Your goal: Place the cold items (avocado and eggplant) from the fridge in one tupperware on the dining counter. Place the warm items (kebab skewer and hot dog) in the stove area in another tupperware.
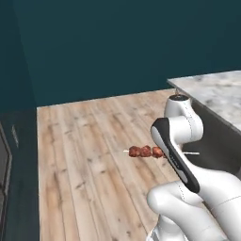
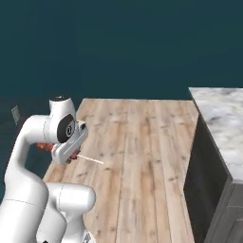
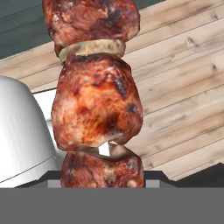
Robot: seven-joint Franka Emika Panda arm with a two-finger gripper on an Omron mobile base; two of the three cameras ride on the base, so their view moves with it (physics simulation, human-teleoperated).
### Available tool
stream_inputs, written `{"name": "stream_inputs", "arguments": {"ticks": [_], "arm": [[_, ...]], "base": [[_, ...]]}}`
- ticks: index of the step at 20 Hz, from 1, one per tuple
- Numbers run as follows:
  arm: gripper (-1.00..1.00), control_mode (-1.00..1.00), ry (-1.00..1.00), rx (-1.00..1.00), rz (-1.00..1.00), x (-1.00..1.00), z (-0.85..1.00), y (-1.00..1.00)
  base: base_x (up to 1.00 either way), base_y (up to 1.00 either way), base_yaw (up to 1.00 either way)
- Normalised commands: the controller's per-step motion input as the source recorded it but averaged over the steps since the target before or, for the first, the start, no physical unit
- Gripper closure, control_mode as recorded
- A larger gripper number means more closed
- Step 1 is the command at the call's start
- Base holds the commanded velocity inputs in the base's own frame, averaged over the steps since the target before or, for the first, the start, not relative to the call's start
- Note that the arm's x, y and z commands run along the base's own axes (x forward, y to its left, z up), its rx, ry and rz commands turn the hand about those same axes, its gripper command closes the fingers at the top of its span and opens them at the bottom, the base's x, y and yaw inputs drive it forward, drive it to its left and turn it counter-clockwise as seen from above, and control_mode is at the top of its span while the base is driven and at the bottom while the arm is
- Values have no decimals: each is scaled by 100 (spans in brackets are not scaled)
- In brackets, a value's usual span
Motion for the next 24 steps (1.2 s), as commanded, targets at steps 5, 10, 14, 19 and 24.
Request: {"name": "stream_inputs", "arguments": {"ticks": [5,10,14,19,24], "arm": [[100,100,0,0,0,0,0,0],[100,100,0,0,0,0,0,0],[100,100,0,0,0,0,0,0],[100,100,0,0,0,0,0,0],[100,100,0,0,0,0,0,0]], "base": [[100,71,-45],[100,60,-40],[100,56,-37],[100,72,-36],[100,97,-40]]}}
